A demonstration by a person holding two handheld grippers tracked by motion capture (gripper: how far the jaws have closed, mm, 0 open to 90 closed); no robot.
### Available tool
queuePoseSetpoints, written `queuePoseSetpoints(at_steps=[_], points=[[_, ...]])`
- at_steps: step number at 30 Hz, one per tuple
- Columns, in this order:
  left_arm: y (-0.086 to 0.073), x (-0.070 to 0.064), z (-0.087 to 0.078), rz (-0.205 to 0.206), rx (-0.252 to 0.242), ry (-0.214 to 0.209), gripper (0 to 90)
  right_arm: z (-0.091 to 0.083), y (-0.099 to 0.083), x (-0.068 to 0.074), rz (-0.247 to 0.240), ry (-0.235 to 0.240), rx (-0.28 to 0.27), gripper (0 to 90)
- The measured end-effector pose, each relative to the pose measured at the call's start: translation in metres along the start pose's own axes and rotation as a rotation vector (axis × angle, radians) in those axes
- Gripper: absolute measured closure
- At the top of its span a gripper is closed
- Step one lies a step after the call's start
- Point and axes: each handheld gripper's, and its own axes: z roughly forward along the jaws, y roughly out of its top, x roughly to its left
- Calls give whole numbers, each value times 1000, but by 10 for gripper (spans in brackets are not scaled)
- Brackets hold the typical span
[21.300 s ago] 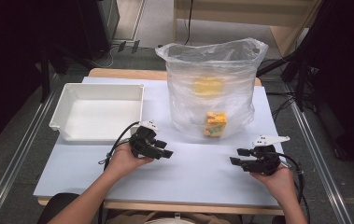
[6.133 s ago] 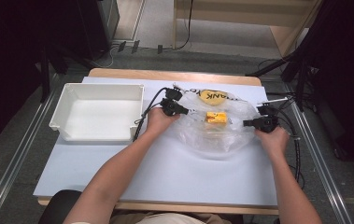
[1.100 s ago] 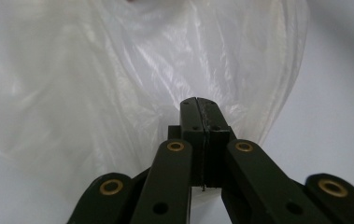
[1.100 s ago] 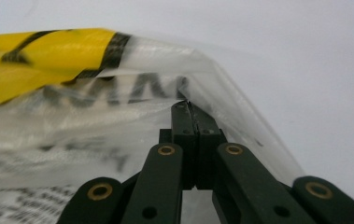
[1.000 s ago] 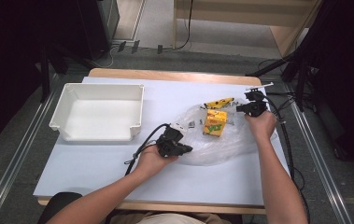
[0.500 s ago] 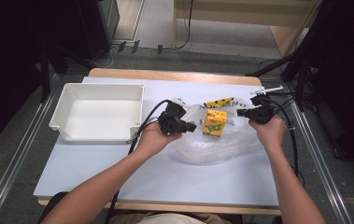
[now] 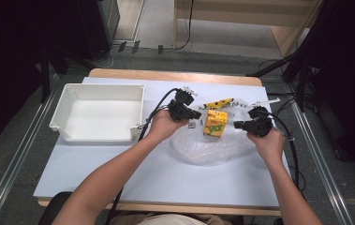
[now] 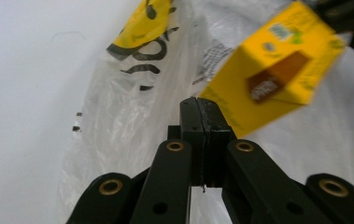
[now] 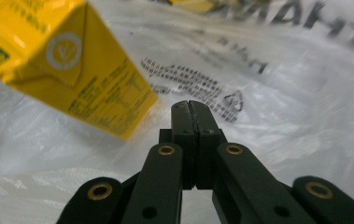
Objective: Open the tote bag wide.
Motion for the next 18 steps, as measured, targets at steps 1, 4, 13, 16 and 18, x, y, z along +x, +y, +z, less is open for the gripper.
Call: queuePoseSetpoints(at_steps=[1,4,13,16,18], points=[[-1,3,4,-3,7,11,900,2,-3,0,4,5,6,900],[-4,12,17,-24,27,23,900,8,-15,1,15,29,23,900],[-12,24,41,-58,68,79,900,4,-51,1,3,15,42,900],[-14,25,42,-46,91,101,900,2,-60,2,-17,22,55,900],[-16,27,42,-49,94,101,900,-4,-69,3,-18,25,49,900]])
